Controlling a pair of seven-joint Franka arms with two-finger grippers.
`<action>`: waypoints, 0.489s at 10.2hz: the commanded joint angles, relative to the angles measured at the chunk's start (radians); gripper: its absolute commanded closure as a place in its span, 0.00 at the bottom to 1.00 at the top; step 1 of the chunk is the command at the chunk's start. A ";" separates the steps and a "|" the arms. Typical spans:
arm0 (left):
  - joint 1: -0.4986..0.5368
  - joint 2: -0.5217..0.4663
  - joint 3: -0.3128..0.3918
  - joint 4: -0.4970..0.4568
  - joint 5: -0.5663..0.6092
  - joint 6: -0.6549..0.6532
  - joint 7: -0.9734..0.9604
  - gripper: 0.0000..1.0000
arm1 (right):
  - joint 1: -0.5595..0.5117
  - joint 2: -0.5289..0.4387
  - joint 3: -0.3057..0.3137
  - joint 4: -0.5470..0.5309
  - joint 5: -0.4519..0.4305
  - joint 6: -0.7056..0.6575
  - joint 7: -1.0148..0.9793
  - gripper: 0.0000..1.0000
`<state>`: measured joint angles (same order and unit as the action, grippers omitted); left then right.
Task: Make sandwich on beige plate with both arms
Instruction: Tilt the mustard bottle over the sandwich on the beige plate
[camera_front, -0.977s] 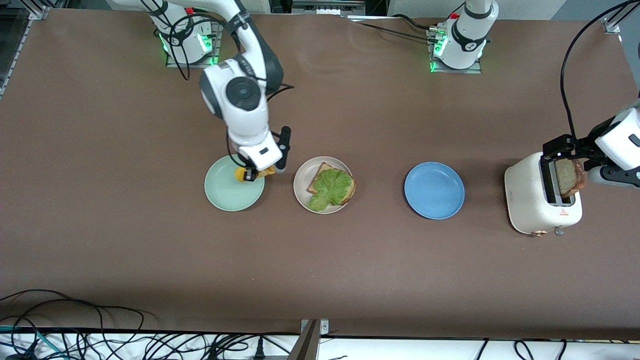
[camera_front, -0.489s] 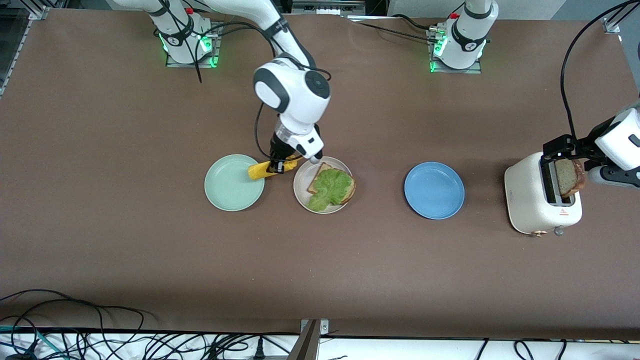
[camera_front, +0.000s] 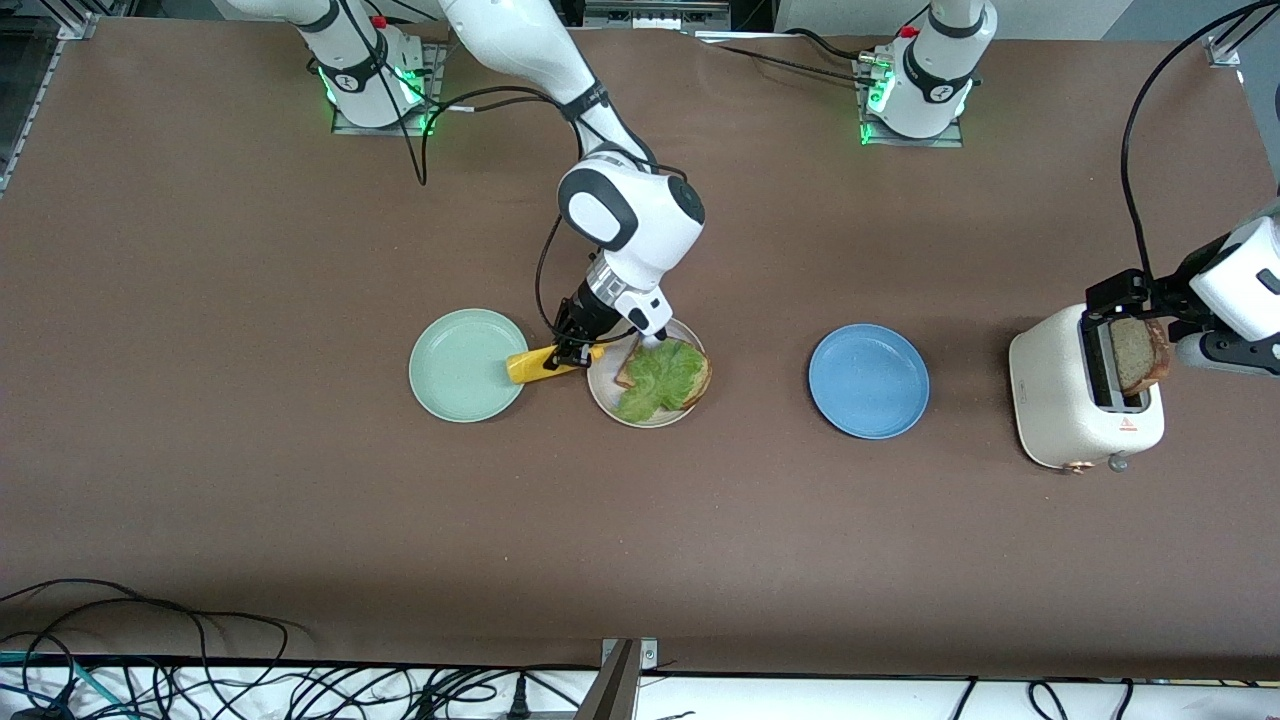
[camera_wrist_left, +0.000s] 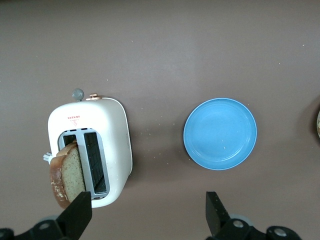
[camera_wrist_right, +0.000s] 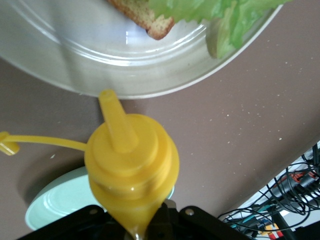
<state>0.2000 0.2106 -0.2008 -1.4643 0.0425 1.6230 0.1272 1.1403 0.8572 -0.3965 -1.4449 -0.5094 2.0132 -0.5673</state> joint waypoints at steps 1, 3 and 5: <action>0.001 -0.004 -0.006 -0.001 0.034 0.002 -0.001 0.00 | 0.013 0.040 -0.015 0.069 -0.021 -0.034 0.020 1.00; 0.001 0.000 -0.005 -0.002 0.034 0.014 -0.001 0.00 | 0.013 0.036 -0.018 0.087 -0.017 -0.036 0.012 1.00; 0.009 0.012 -0.003 -0.027 0.036 0.041 -0.001 0.00 | 0.001 -0.010 -0.025 0.107 0.035 -0.077 -0.061 1.00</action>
<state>0.2014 0.2157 -0.1993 -1.4685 0.0426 1.6309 0.1272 1.1410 0.8761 -0.4075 -1.3663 -0.5031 1.9820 -0.5698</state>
